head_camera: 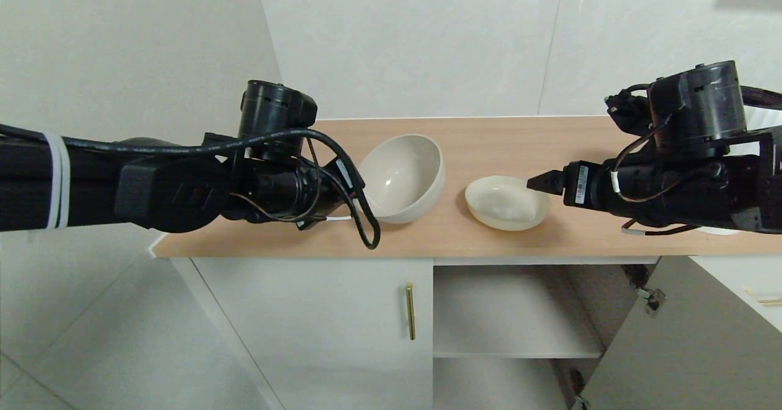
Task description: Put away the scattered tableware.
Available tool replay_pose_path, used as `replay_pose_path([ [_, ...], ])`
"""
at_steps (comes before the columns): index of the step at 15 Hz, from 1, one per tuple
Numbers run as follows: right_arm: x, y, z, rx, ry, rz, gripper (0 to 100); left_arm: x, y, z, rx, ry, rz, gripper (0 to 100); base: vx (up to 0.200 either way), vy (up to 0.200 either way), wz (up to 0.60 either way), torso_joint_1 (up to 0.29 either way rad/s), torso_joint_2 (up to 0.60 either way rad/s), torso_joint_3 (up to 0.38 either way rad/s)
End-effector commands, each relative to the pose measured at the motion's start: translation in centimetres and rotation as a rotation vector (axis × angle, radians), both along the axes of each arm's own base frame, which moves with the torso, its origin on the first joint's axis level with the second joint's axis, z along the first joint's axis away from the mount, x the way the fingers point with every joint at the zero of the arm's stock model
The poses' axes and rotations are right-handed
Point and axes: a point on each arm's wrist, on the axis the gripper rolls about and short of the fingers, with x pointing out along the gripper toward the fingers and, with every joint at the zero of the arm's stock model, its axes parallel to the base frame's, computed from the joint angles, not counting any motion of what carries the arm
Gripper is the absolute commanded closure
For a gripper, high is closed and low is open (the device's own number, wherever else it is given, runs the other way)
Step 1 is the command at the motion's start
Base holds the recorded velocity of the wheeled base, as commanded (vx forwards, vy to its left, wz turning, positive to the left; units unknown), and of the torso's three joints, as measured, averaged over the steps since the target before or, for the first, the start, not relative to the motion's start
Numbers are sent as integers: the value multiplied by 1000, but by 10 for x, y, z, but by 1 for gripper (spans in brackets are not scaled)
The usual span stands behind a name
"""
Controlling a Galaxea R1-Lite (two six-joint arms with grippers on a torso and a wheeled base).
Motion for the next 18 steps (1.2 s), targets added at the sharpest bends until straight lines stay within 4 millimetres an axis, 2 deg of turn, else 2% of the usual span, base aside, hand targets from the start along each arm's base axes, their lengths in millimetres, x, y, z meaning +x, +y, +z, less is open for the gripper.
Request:
replay_pose_path([
  [1,17,7,-16,-54,28,-67,0,-17,7,13,-32,-15,-50,100,0,0,0,0,0,0],
  [4,40,16,-37,-123,16,-178,0,-41,17,21,-64,-19,-184,100,0,0,0,0,0,0],
  [10,54,17,-51,-135,15,-211,0,-41,17,20,-55,-19,-192,100,0,0,0,0,0,0],
  [14,58,14,-52,-134,10,-224,0,-41,17,20,-54,-18,-192,100,0,0,0,0,0,0],
  [15,59,14,-53,-133,11,-223,100,-41,17,20,-56,-20,-192,100,0,0,0,0,0,0],
  [18,60,15,-54,-135,13,-222,100,-41,17,21,-56,-22,-192,100,0,0,0,0,0,0],
])
